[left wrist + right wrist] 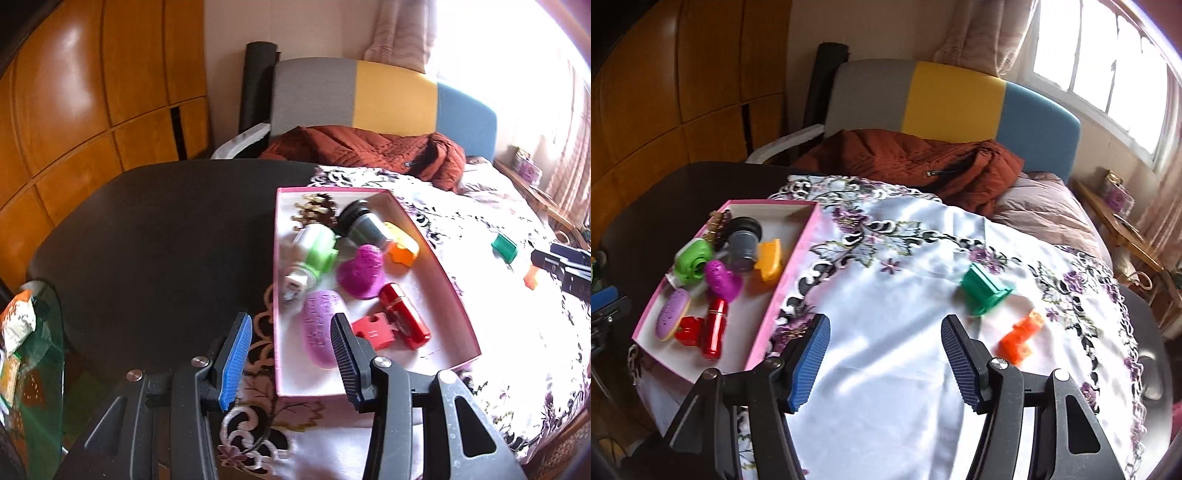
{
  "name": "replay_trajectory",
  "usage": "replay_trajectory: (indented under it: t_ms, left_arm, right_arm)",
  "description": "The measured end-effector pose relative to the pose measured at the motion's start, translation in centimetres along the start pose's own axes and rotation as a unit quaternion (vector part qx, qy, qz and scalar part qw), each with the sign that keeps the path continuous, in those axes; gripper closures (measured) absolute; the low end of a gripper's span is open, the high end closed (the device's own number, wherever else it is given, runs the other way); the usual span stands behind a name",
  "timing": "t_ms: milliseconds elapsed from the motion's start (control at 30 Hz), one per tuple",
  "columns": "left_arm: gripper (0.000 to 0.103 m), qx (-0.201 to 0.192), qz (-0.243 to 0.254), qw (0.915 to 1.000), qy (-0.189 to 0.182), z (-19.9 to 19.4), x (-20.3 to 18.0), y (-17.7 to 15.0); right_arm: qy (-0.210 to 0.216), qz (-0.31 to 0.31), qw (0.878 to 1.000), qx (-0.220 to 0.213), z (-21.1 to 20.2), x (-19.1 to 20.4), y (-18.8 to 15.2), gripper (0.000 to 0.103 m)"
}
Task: Organize rigid objects
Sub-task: 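Move both grippers from the tray back to the green spool and orange block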
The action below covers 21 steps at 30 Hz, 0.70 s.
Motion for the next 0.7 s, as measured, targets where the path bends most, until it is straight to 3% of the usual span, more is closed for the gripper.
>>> replay_trajectory:
  t_ms: [267, 400, 467, 567, 700]
  left_arm:
    - [0.058, -0.002, 0.038, 0.9987, -0.035, -0.1, -4.2, 0.4]
    - [0.058, -0.005, 0.060, 0.9968, -0.053, -0.1, -6.6, 0.8]
    - [0.058, -0.006, 0.069, 0.9956, -0.062, -0.2, -8.0, 1.0]
    - [0.058, -0.008, 0.080, 0.9938, -0.077, 0.0, -10.0, 1.3]
    - [0.058, -0.007, 0.096, 0.9908, -0.095, 0.1, -12.7, 1.4]
  right_arm:
    - [-0.109, 0.052, 0.992, -0.019, -0.5, -11.3, 0.1, 0.037]
    - [-0.179, 0.114, 0.977, -0.025, -0.1, -17.8, -1.6, 0.037]
    - [-0.208, 0.161, 0.965, 0.006, 0.6, -20.4, -3.8, 0.037]
    - [-0.208, 0.215, 0.954, 0.022, 0.8, -22.5, -5.0, 0.037]
    - [-0.209, 0.225, 0.951, 0.036, 1.0, -22.6, -5.8, 0.035]
Point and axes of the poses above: each gripper's, at about its wrist camera, not at the fingertips, and z roughly the way its jaws point, x to its left, y to its top, the point moved 10 cm from there along z, roughly the way its jaws point, and after that the axes turned 7 degrees about -x, right-handed, at the moved point
